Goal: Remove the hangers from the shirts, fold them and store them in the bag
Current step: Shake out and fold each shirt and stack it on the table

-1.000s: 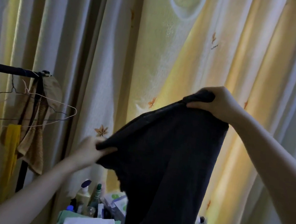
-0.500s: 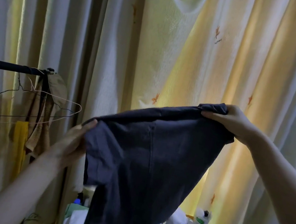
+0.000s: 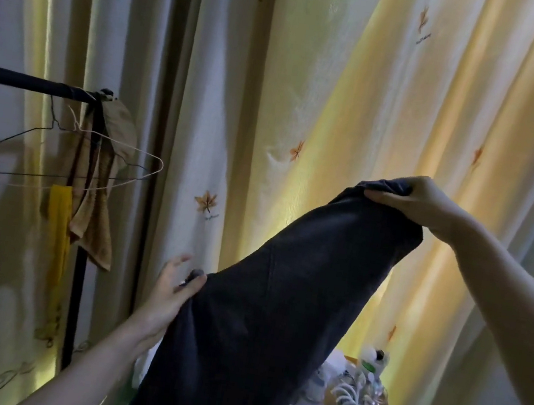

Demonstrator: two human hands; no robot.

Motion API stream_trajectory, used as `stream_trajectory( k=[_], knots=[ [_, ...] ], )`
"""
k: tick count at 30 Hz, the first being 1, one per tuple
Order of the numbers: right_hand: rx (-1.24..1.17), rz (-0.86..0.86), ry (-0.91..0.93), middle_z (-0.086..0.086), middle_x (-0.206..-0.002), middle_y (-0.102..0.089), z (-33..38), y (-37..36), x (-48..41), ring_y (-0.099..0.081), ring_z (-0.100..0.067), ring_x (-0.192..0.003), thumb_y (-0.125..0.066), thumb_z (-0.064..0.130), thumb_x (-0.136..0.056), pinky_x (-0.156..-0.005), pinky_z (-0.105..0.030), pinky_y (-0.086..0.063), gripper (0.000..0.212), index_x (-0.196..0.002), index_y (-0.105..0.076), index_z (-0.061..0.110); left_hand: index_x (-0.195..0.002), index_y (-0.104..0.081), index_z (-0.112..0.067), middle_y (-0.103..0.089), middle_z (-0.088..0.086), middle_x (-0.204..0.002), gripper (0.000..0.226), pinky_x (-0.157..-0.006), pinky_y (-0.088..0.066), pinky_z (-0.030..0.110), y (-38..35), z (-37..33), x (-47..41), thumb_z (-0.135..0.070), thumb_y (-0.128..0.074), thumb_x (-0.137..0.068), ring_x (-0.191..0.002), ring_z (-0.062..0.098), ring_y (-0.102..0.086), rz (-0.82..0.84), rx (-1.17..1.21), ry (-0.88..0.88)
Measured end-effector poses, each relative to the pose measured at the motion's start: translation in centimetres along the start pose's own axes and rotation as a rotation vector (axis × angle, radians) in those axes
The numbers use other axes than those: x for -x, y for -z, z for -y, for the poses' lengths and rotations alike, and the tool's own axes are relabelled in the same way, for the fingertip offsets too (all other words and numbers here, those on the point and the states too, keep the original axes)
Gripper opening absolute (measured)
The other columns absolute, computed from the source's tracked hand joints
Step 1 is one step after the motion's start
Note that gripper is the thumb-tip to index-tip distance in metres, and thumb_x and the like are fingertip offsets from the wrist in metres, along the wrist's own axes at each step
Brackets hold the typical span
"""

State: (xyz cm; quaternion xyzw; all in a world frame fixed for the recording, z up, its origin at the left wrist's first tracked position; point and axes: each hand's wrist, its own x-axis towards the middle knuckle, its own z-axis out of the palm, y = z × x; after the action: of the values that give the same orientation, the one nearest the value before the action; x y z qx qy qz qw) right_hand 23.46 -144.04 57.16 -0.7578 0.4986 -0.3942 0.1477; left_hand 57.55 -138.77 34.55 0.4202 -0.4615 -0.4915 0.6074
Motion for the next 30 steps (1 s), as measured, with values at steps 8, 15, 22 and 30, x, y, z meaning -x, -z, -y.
stream_trajectory(
  k=[8, 15, 22, 30],
  knots=[
    [-0.166, 0.25, 0.202, -0.006, -0.109, -0.067, 2.4, -4.1, -1.4, -0.061, -0.022, -0.107, -0.074, 0.021, -0.064, -0.097, -0.034, -0.047, 0.036, -0.099, -0.07, 0.015, -0.095, -0.069, -0.044, -0.069, -0.021, -0.1, 0.047, -0.074, -0.051, 0.009, 8.4, -4.4, 2.3, -0.02, -0.088, -0.058, -0.094, -0.005, -0.063, 0.017, -0.618, -0.291],
    [-0.135, 0.376, 0.323, -0.007, -0.103, -0.063, 4.0, -13.0, -4.2, -0.059, -0.016, -0.099, -0.074, -0.002, -0.071, -0.09, -0.023, -0.049, 0.027, -0.095, -0.068, 0.01, -0.083, -0.065, -0.049, -0.067, -0.026, -0.087, 0.052, -0.072, -0.044, 0.005, 15.4, -2.9, 4.7, -0.002, -0.082, -0.066, -0.088, -0.007, -0.061, -0.349, -0.776, -0.429],
    [-0.027, 0.45, 0.429, -0.023, -0.112, -0.06, 0.5, -18.3, -2.5, -0.058, -0.026, -0.097, -0.071, -0.016, -0.069, -0.076, -0.017, -0.051, 0.033, -0.092, -0.068, 0.008, -0.099, -0.058, -0.054, -0.068, -0.019, -0.092, 0.055, -0.074, -0.055, 0.027, 16.9, 2.0, 9.4, -0.015, -0.081, -0.067, -0.085, 0.003, -0.065, -0.334, -0.916, -0.22],
    [0.073, 0.734, 0.277, -0.008, -0.115, -0.054, -11.4, -15.3, 6.6, -0.056, -0.01, -0.106, -0.07, -0.017, -0.069, -0.082, -0.028, -0.054, 0.04, -0.08, -0.073, 0.022, -0.109, -0.051, -0.054, -0.064, -0.025, -0.096, 0.048, -0.079, -0.045, 0.018, 5.1, 15.3, 14.5, -0.055, -0.068, -0.064, -0.096, -0.001, -0.058, 0.531, -1.155, 0.175]
  ],
)
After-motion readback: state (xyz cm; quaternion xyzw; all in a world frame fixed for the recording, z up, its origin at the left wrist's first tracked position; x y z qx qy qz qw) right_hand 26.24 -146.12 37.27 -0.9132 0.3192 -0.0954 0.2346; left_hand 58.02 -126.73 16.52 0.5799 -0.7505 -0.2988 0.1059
